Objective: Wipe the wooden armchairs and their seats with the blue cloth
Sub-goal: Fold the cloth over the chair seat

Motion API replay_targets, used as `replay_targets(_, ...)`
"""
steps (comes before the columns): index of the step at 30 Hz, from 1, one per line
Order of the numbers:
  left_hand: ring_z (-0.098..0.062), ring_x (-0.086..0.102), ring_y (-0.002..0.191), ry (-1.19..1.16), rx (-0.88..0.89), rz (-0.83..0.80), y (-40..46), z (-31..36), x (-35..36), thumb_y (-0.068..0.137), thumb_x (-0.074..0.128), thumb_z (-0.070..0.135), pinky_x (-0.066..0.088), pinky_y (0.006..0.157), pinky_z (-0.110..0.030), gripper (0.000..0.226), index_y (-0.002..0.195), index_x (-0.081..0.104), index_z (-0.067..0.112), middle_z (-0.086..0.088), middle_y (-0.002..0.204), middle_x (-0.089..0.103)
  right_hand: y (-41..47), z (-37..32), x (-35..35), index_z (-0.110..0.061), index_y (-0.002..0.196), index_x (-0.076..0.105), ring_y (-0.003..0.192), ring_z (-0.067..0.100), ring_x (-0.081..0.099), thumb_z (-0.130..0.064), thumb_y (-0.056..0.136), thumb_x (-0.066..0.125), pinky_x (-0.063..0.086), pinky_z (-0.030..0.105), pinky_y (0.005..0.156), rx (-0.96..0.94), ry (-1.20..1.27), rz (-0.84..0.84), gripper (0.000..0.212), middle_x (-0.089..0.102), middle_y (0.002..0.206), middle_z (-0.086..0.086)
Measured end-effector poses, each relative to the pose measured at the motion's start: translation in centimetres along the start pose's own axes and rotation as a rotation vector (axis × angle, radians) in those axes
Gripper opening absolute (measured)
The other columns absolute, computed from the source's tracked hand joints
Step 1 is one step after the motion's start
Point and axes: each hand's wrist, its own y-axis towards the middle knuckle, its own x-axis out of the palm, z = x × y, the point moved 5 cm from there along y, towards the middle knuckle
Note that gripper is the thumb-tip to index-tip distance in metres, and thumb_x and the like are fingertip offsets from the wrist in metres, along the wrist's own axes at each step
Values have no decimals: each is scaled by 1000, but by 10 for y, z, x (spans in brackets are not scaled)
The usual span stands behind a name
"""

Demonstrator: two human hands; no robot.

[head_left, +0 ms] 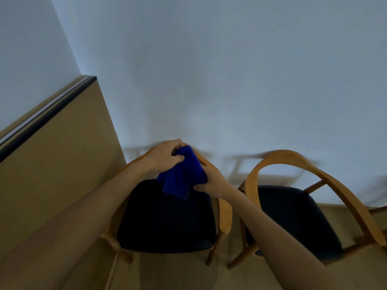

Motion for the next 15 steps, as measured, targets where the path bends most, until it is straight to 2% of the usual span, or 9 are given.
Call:
replay_targets(2, -19, 59, 95, -30, -34, -1, -4, -7, -8, 93, 56, 14, 52, 81, -35, 10, 103, 55, 16, -2, 102, 62, -2, 12, 3, -20, 102, 59, 85, 6, 61, -17, 86, 63, 49, 32, 83, 39, -9, 52, 17, 65, 92, -7)
replay_targets(5, -17, 58, 99, 2, -91, -28, -15, -33, -13, 92, 55, 9, 53, 84, -33, 17, 106, 54, 19, 0, 106, 61, -2, 19, -2, -22, 100, 60, 88, 7, 63, -15, 90, 59, 50, 28, 85, 105, 6, 130, 12, 65, 94, -6)
replay_targets(7, -14, 60, 97, 17, -152, -62, -25, -57, -9, 90, 55, 8, 55, 82, -36, 21, 103, 53, 26, 3, 105, 60, 1, 16, -1, -22, 98, 60, 87, 6, 62, -16, 91, 59, 50, 25, 83, 80, -15, 111, 9, 65, 92, -6)
replay_targets(10, -15, 62, 90, 5, -230, -60, -37, -88, 4, 90, 55, 10, 55, 82, -42, 15, 95, 54, 23, 0, 98, 62, 7, 12, 8, -20, 90, 60, 84, 5, 60, -15, 90, 60, 44, 18, 77, 54, 8, 59, 5, 62, 87, -7)
replay_targets(13, -14, 62, 92, -58, -307, -66, -44, -113, 23, 92, 56, 13, 53, 81, -33, 10, 98, 55, 21, 0, 99, 62, 13, 22, 25, -21, 89, 58, 79, -2, 58, -15, 89, 61, 39, 13, 70, 93, 47, 30, 6, 62, 85, -9)
replay_targets(15, -12, 63, 93, -86, -365, -89, -47, -133, 38, 93, 56, 15, 53, 83, -32, 11, 101, 55, 22, 1, 101, 63, 17, 37, 40, -19, 95, 59, 80, -5, 57, -14, 90, 60, 39, 10, 69, 136, 49, 6, 8, 61, 86, -11)
